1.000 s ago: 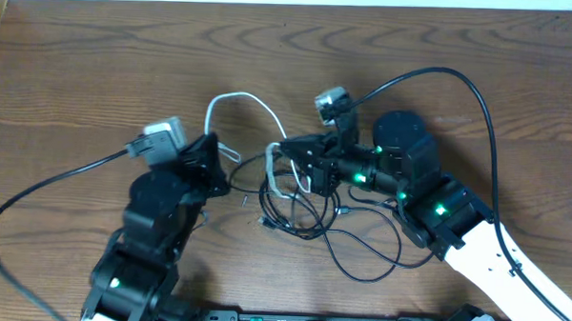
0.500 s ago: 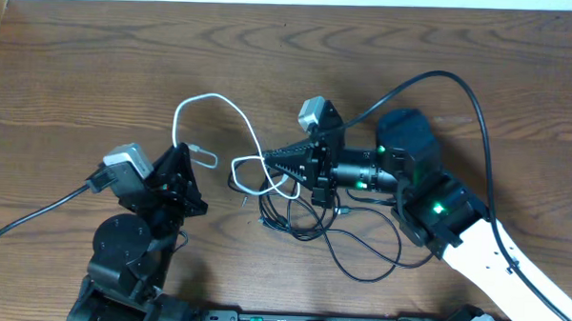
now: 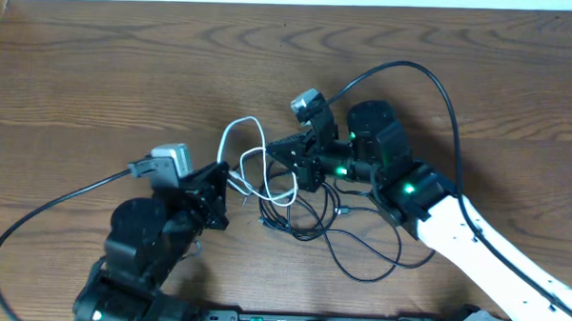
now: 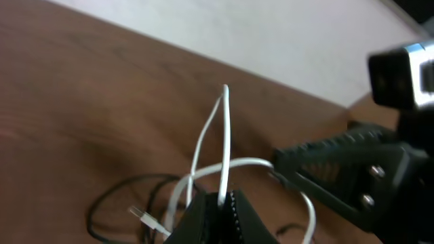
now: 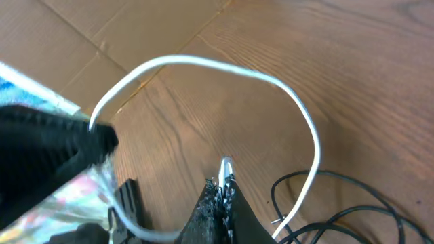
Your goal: Untangle cables
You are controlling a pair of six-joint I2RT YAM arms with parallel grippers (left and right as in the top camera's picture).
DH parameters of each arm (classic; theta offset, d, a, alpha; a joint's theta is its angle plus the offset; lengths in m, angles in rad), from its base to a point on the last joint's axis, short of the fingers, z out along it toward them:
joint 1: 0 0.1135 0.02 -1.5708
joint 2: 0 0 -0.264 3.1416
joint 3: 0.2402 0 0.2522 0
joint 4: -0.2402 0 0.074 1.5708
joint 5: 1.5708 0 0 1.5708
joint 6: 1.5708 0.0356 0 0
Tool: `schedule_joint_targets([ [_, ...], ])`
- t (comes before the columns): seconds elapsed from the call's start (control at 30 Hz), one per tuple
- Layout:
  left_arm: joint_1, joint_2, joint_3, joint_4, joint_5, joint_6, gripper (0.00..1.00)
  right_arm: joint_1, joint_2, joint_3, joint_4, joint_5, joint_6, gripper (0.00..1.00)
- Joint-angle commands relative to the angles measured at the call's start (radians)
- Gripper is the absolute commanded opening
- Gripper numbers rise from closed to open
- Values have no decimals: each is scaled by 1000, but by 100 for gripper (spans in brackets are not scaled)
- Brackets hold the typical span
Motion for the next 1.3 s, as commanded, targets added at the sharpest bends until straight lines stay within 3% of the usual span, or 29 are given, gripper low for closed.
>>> schedule_joint_targets([
  [0.0, 5, 50, 5, 3, 48, 26, 8, 13, 22, 6, 19, 9, 42, 1],
  [0.13, 5, 126, 5, -16, -128, 16, 8, 16, 39, 6, 29, 18, 41, 1],
  [0.27, 5, 185, 5, -49, -332, -156, 8, 43, 96, 6, 93, 24, 54, 1],
  [0.33, 5, 199, 5, -50, -348, -197, 8, 68, 146, 6, 168, 24, 88, 1],
  [0.43, 5, 203, 5, -55, -335, -190, 8, 98, 218, 6, 262, 25, 101, 1],
  [0.53, 5, 203, 5, -91, -342, -96, 8, 103, 252, 6, 295, 58, 113, 1],
  [0.6, 5, 202, 5, -143, -410, -100, 7, 103, 270, 6, 304, 106, 145, 3],
  [0.77, 5, 202, 5, -312, -683, -403, 8, 114, 338, 6, 388, 110, 214, 2],
  [0.9, 5, 202, 5, -388, -745, -572, 8, 156, 414, 6, 488, 48, 274, 1],
  [1.0, 5, 202, 5, -410, -752, -611, 8, 199, 464, 6, 545, 27, 272, 3],
  [1.07, 5, 202, 5, -412, -756, -608, 8, 209, 474, 6, 526, 44, 253, 7],
  [1.23, 5, 211, 5, -411, -750, -578, 8, 167, 463, 6, 378, 172, 202, 53],
  [1.27, 5, 219, 5, -411, -742, -562, 8, 149, 456, 6, 341, 204, 202, 56],
])
